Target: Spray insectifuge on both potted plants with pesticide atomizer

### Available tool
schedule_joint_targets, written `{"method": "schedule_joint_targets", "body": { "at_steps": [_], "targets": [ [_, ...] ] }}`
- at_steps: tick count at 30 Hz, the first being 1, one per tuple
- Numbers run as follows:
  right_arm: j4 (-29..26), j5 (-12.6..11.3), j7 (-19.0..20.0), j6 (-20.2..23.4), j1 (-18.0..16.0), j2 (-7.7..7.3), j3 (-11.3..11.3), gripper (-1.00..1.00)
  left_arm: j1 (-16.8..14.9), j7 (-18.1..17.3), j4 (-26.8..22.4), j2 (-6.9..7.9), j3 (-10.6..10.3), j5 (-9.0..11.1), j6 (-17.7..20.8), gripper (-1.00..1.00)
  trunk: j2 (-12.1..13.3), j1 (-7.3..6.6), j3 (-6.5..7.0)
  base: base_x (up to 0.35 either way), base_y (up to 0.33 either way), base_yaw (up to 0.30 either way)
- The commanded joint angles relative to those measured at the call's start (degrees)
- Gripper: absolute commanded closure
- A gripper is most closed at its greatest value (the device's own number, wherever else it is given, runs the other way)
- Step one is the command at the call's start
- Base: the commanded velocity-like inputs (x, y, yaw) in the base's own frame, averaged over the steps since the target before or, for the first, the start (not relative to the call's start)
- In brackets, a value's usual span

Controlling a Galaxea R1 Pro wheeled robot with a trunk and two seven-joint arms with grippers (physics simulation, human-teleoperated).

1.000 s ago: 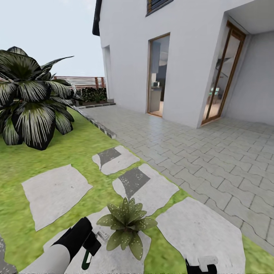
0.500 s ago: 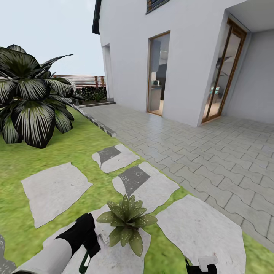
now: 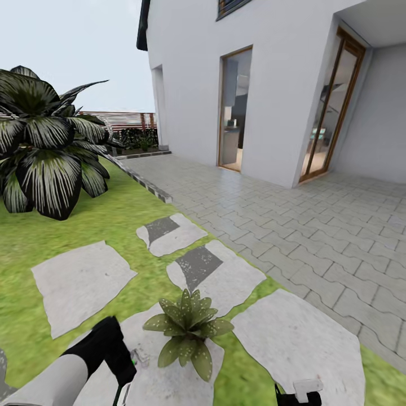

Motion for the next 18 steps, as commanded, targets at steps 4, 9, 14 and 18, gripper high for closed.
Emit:
{"method": "schedule_joint_targets", "body": {
  "at_steps": [4, 9, 14, 18],
  "targets": [
    [0.1, 0.6, -0.4, -0.1, 0.0, 0.0, -0.2, -1.0, -0.3, -0.3, -0.2, -0.19, -1.5, -1.9, 0.6, 1.0, 0.0, 0.0, -0.06, 0.249, 0.148, 0.0],
    [0.1, 0.6, -0.4, -0.1, 0.0, 0.0, -0.2, -1.0, -0.6, -0.5, -1.1, -1.89, -3.4, -4.3, 0.5, 1.0, 0.0, 0.0, -0.06, 0.215, 0.136, 0.0],
    [0.1, 0.6, -0.3, -0.1, 0.0, 0.0, -0.2, -1.0, -0.4, -0.7, -1.3, -3.15, -7.7, -6.6, 0.7, 1.0, 0.0, 0.0, -0.06, 0.019, 0.013, 0.0],
    [0.1, 0.6, -0.3, -0.1, 0.0, 0.0, -0.2, -1.0, -0.4, -0.8, -1.3, -3.1, -7.8, -6.3, 0.5, 1.0, 0.0, 0.0, -0.06, -0.032, 0.005, -0.178]
  ]
}}
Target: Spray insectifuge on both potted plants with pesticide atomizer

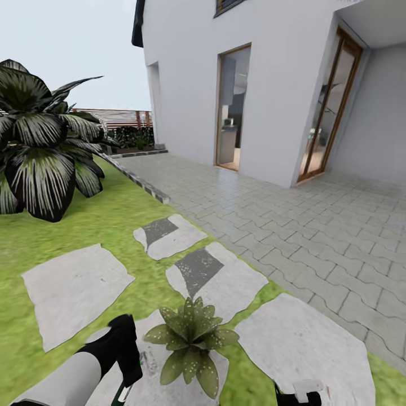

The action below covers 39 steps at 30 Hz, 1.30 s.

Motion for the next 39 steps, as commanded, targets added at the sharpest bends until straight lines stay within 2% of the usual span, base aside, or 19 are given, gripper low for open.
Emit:
{"method": "schedule_joint_targets", "body": {
  "at_steps": [1, 10, 13, 16, 17, 18, 26, 30, 32, 35, 37, 39],
  "targets": [
    [0.1, 0.6, -0.4, -0.1, 0.0, 0.01, -0.2, -1.0, 0.0, -0.3, -0.2, 0.07, -0.2, 0.0, 0.5, 1.0, 0.0, -0.02, -0.06, -0.212, 0.056, -0.253],
    [0.1, 0.6, -0.4, -0.1, 0.0, 0.01, -0.2, -1.0, -0.1, 0.3, -0.2, 0.23, 0.0, 0.1, 0.7, 1.0, 0.0, -0.02, -0.06, -0.302, 0.148, -0.242],
    [0.1, 0.6, -0.4, -0.1, 0.0, 0.01, -0.2, -1.0, -0.2, 0.8, -0.2, 0.52, 0.0, 0.1, 1.1, 1.0, 0.0, -0.02, -0.06, -0.003, 0.262, -0.184],
    [0.1, 0.6, -0.4, -0.1, 0.0, 0.01, -0.2, -1.0, 0.3, 9.0, -0.1, -0.01, 0.7, 0.9, 1.2, 1.0, 0.0, -0.02, -0.06, 0.016, 0.023, -0.075],
    [0.1, 0.6, -0.4, -0.1, 0.0, 0.01, -0.2, -1.0, 0.3, 11.6, -0.1, -0.26, 1.7, 2.6, 1.5, 1.0, 0.0, -0.02, -0.06, 0.002, 0.003, -0.011],
    [0.1, 0.6, -0.4, -0.1, 0.0, 0.01, -0.2, -1.0, 0.2, 12.3, -0.2, -0.44, 2.2, 3.5, 2.0, 1.0, 0.0, -0.02, -0.06, 0.001, 0.001, -0.004],
    [0.1, 0.6, -0.4, -0.1, 0.0, 0.01, -0.2, -1.0, -0.7, 12.4, -0.1, -2.98, 2.5, 4.3, 2.7, 1.0, 0.0, -0.02, -0.06, 0.0, 0.0, -0.001],
    [0.1, 0.6, -0.4, -0.1, 0.0, -0.04, -0.2, -1.0, -0.2, 12.5, 0.3, -1.83, 2.8, 4.3, 2.6, 1.0, 0.0, -0.02, -0.06, 0.0, 0.0, 0.0],
    [0.1, 0.7, -0.4, -0.1, 0.0, -0.06, -0.2, -1.0, 0.0, 12.8, 0.7, -1.14, 3.8, 4.3, 2.6, 1.0, 0.0, -0.02, -0.06, 0.0, 0.0, 0.0],
    [0.1, 0.7, -0.4, -0.1, 0.0, -0.1, -0.2, -1.0, 0.0, 12.8, 0.7, -1.44, 5.8, 4.5, 2.5, 1.0, 0.0, -0.02, -0.06, 0.0, 0.0, 0.0],
    [0.1, 0.7, -0.4, -0.1, 0.0, -0.15, -0.2, -1.0, 0.0, 12.9, 0.2, -1.51, 7.3, 5.3, 2.5, 1.0, 0.0, -0.02, -0.06, 0.0, 0.0, 0.0],
    [0.1, 0.7, -0.4, -0.1, 0.0, -0.16, -0.2, -1.0, 0.0, 12.9, 0.2, -1.52, 7.6, 5.7, 2.5, 1.0, 0.0, -0.02, -0.06, 0.0, 0.0, 0.0]
  ]
}}
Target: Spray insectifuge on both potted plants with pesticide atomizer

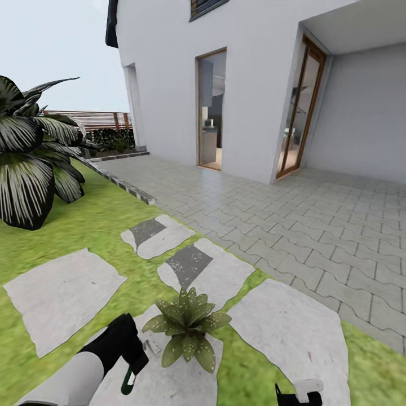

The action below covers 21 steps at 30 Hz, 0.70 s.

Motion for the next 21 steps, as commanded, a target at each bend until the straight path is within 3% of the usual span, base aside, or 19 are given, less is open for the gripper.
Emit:
{"method": "schedule_joint_targets", "body": {
  "at_steps": [1, 11, 15, 19, 21],
  "targets": [
    [0.1, 0.6, -0.4, -0.1, 0.0, 0.0, -0.2, -1.0, 0.0, -0.4, 0.2, 0.02, -0.2, -0.2, 0.1, 1.0, 0.0, -0.01, -0.06, 0.022, 0.0, 0.0],
    [0.1, 0.6, -0.4, -0.1, 0.0, 0.0, -0.3, -1.0, 0.1, -0.4, 0.5, 0.16, -0.2, -0.1, -0.1, 1.0, 0.0, -0.01, -0.06, 0.196, 0.0, 0.0],
    [0.1, 0.6, -0.4, -0.1, 0.0, 0.08, -0.2, -1.0, 0.2, -0.3, 0.5, 0.67, -0.1, -0.1, -0.3, 1.0, 0.0, -0.01, -0.06, -0.002, 0.0, 0.0],
    [0.1, 0.6, -0.4, -0.1, 0.0, 0.09, -0.2, -1.0, 0.2, -0.3, 0.1, 0.58, -0.2, -0.1, -0.3, 1.0, 0.0, -0.01, -0.06, -0.231, 0.0, 0.0],
    [0.0, 0.6, -0.4, -0.1, 0.0, 0.09, -0.2, -1.0, 0.2, 0.7, -0.3, 0.56, 0.8, -0.1, -0.3, 1.0, 0.0, -0.01, -0.06, -0.078, 0.0, 0.0]
  ]
}}
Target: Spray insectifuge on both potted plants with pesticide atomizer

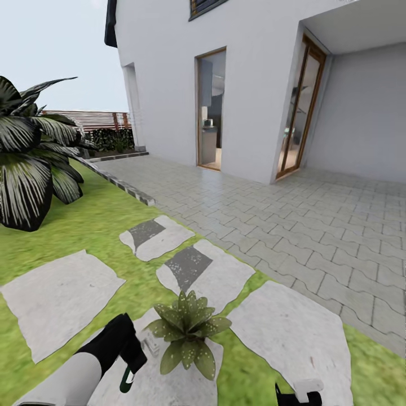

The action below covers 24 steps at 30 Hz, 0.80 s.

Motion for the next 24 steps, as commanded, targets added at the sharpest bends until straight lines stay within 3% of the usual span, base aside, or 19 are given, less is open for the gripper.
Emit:
{"method": "schedule_joint_targets", "body": {
  "at_steps": [1, 4, 7, 17, 20, 24],
  "targets": [
    [0.0, 0.6, -0.4, -0.1, 0.0, 0.0, -0.2, -1.0, 0.0, 0.5, -0.2, -0.16, 0.4, -0.2, 0.3, 1.0, 0.0, -0.02, -0.06, -0.027, 0.0, 0.0],
    [0.0, 0.6, -0.4, -0.1, 0.0, -0.01, -0.2, -1.0, 0.0, 4.8, -0.1, -0.3, 1.3, -0.2, 0.3, 1.0, 0.0, -0.02, -0.06, -0.005, 0.0, 0.0],
    [0.0, 0.6, -0.4, -0.1, 0.0, 0.0, -0.3, -1.0, 0.0, 5.5, 0.1, -0.28, 1.4, -0.2, 0.4, 1.0, 0.0, -0.02, -0.06, 0.0, 0.0, 0.0],
    [0.0, 0.5, -0.4, -0.1, 0.0, 0.0, -0.2, -1.0, 0.0, 6.1, 0.0, -0.03, 1.4, -0.2, 0.7, 1.0, -3.6, 1.96, -2.0, 0.0, 0.0, 0.0],
    [0.0, 0.5, -0.4, -0.1, 0.0, 0.0, -0.2, -1.0, 0.0, 9.8, -0.1, -0.42, 1.5, -0.2, 0.7, 1.0, -3.6, 1.96, -2.21, 0.0, 0.0, 0.0],
    [0.1, 0.5, -0.4, -0.1, 0.0, 0.0, -0.2, -1.0, 0.0, 11.7, 0.0, -0.9, 1.5, -0.1, 0.8, 1.0, -3.6, 1.96, -2.28, 0.0, 0.0, 0.0]
  ]
}}
